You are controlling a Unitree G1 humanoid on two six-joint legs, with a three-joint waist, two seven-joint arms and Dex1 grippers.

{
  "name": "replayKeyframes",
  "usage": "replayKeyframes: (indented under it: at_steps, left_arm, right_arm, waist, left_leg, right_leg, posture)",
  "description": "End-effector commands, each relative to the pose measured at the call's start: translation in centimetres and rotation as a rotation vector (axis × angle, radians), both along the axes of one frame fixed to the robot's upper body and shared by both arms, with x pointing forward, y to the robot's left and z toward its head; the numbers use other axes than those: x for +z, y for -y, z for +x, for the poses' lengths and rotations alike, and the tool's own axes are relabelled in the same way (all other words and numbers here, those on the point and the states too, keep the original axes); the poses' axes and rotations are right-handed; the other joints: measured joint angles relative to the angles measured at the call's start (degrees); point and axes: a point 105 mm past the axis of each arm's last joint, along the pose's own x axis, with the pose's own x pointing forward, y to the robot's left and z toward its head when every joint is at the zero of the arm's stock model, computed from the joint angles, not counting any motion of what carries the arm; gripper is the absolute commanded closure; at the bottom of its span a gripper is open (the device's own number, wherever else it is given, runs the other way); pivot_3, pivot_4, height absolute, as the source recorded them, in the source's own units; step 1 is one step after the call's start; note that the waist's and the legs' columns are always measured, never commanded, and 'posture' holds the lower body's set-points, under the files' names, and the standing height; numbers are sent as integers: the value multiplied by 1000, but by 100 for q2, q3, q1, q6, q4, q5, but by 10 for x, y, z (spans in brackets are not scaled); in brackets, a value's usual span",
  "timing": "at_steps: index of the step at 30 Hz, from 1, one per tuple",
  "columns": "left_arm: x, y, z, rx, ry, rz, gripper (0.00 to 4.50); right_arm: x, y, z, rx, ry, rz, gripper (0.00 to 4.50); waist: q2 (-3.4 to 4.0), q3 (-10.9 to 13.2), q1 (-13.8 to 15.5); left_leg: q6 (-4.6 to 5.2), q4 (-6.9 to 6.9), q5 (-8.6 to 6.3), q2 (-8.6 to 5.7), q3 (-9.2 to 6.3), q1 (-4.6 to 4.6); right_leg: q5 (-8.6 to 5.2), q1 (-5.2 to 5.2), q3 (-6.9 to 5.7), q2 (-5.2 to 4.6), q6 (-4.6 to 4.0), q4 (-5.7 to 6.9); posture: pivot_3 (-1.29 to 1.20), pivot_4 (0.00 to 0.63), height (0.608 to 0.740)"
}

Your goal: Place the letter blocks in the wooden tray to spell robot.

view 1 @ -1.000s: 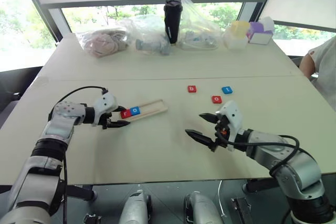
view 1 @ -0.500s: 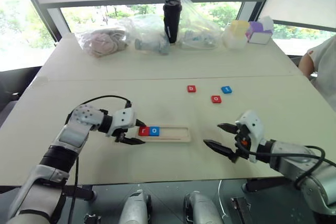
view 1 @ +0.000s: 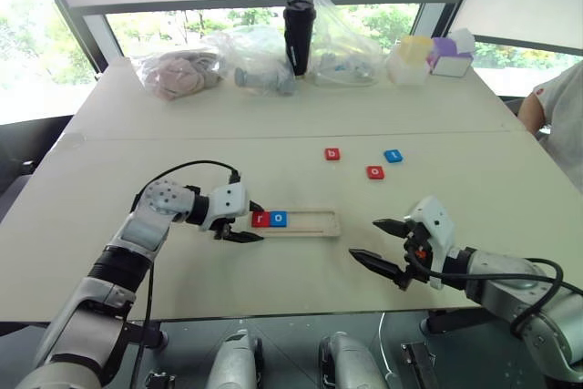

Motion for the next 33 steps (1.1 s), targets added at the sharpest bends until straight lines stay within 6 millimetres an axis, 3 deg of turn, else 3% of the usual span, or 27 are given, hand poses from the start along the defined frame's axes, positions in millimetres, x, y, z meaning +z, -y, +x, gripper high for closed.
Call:
replayKeyframes:
  at_steps: [1,3,8,13,17,21,24,25,29,33]
  left_arm:
    - [1,-3,2,-1,17,16,714]
    - [2,-3,1,-4,16,13,50]
    - [8,-6,2,-1,22,5,50]
    - [42,-17,6,72,-9,-97,50]
    - [78,-31,-12,85,-125,-167,50]
    - [97,-47,-36,91,-204,-158,50]
    - [104,-52,-32,162,-174,-182,50]
    - [106,-54,-27,206,-148,-202,50]
    - [111,-54,-17,317,-84,-277,50]
    - [113,-49,-26,347,-84,-310,50]
  right_arm:
    - [9,-4,2,14,47,4,0]
    - [8,-4,2,16,46,4,0]
    - [7,-4,1,21,40,3,0]
    - [7,-3,0,18,36,0,0]
    - [12,-2,-1,16,43,17,0]
    - [36,-7,9,14,102,119,0]
    - [58,-15,26,-14,165,210,0]
    - [62,-21,42,-60,184,211,0]
    - [57,-54,102,-221,164,174,0]
    - [39,-54,146,-393,114,93,0]
  waist:
    - [0,0,-2]
    - [0,0,-5]
    - [-1,0,-5]
    - [-6,7,-17]
    - [-21,24,-24]
    - [-18,31,-53]
    - [-16,33,-35]
    - [-18,36,-29]
    - [-19,45,-130]
    - [-21,47,-152]
  left_leg:
    - [0,0,0,0,0,0]
    - [0,0,0,0,0,0]
    - [0,-3,-1,0,1,-2]
    - [0,-3,-1,2,1,-2]
    - [0,-6,-1,6,-1,-6]
    - [-1,-9,-1,5,3,-5]
    - [-1,-9,-1,5,1,0]
    - [-1,-9,-1,5,-1,-1]
    - [-2,-6,1,6,1,-2]
    - [-2,-21,1,1,11,-15]
  right_leg:
    - [0,0,0,0,0,0]
    - [0,0,0,0,0,0]
    - [-1,-3,0,0,1,-3]
    - [-1,-6,0,2,1,-2]
    - [-1,-10,0,5,1,-1]
    - [-1,-12,3,4,1,-4]
    - [-1,-10,3,3,1,-2]
    - [-1,-9,3,3,1,-2]
    - [11,-21,3,5,-16,0]
    - [3,-30,5,3,1,3]
  posture:
    - [0,150,740]
    - [0,150,740]
    - [0,150,740]
    - [0,150,740]
    - [0,150,740]
    - [0,150,740]
    - [0,150,740]
    - [0,150,740]
    - [0,150,740]
    - [0,150,740]
